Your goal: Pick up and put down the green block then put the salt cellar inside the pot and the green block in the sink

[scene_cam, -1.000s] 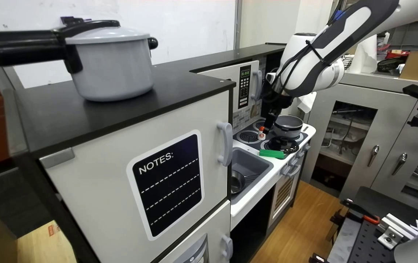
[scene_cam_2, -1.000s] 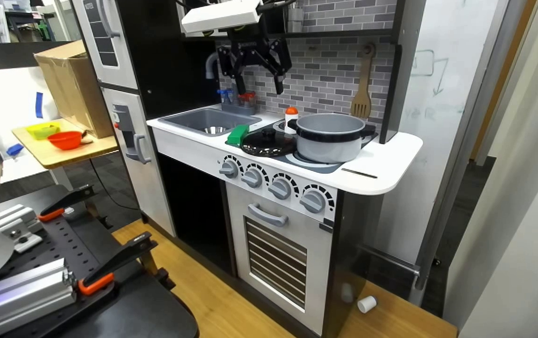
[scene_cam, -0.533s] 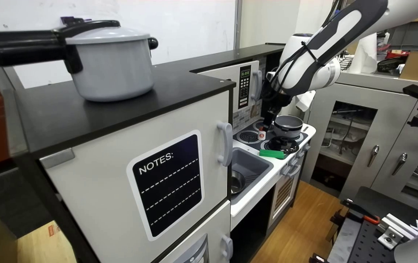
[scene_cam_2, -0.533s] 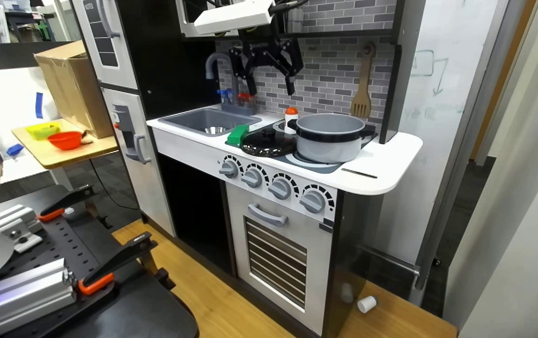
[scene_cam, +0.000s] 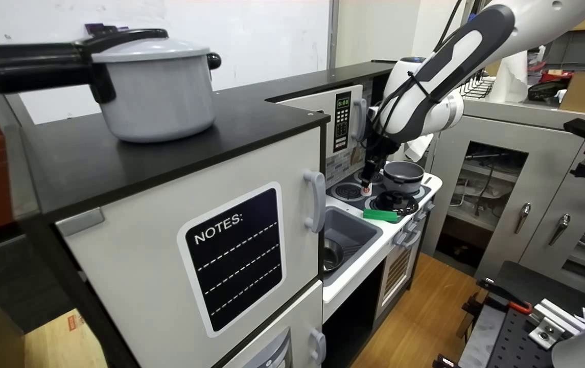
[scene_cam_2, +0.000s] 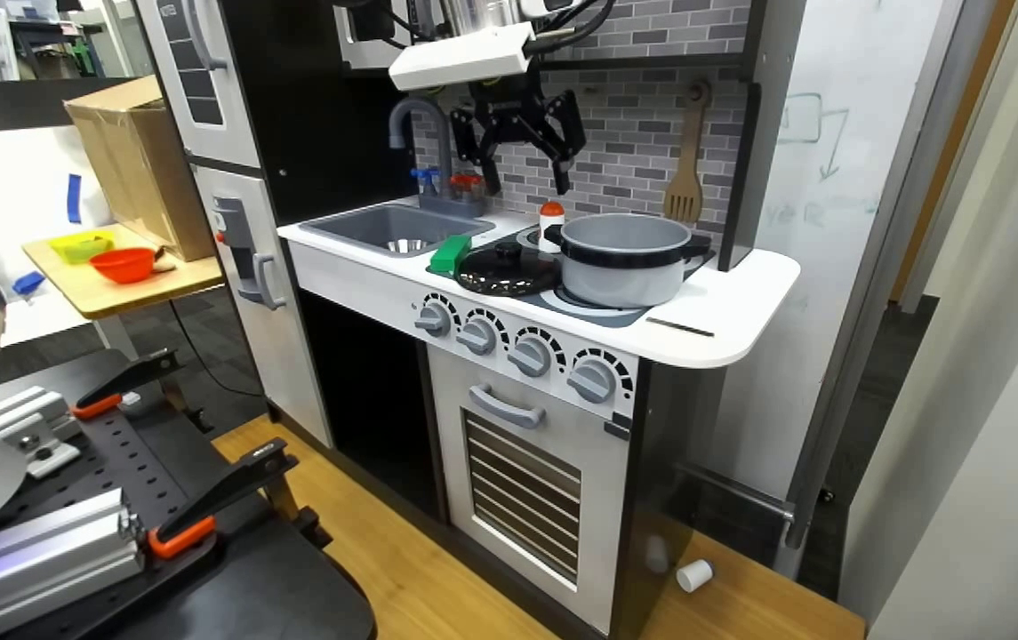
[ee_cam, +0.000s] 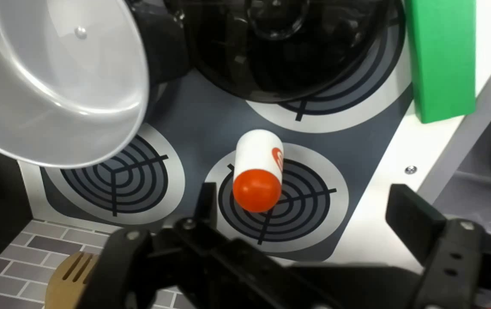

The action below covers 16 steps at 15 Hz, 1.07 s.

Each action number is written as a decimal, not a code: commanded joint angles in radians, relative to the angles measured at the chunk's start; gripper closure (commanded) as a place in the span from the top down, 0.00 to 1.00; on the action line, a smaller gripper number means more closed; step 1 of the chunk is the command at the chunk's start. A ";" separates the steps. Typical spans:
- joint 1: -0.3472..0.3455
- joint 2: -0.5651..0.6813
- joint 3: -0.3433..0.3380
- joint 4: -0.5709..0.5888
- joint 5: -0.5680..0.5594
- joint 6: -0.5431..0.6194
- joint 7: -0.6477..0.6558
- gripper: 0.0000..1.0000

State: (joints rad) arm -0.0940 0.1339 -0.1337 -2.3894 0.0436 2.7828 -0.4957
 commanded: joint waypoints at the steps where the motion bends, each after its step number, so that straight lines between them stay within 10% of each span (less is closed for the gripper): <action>1: -0.033 0.032 0.040 0.034 0.022 0.023 0.020 1.00; 16: -0.110 0.079 0.083 0.051 0.105 0.008 0.013 1.00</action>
State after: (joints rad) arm -0.1728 0.1968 -0.0812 -2.3569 0.1246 2.7897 -0.4647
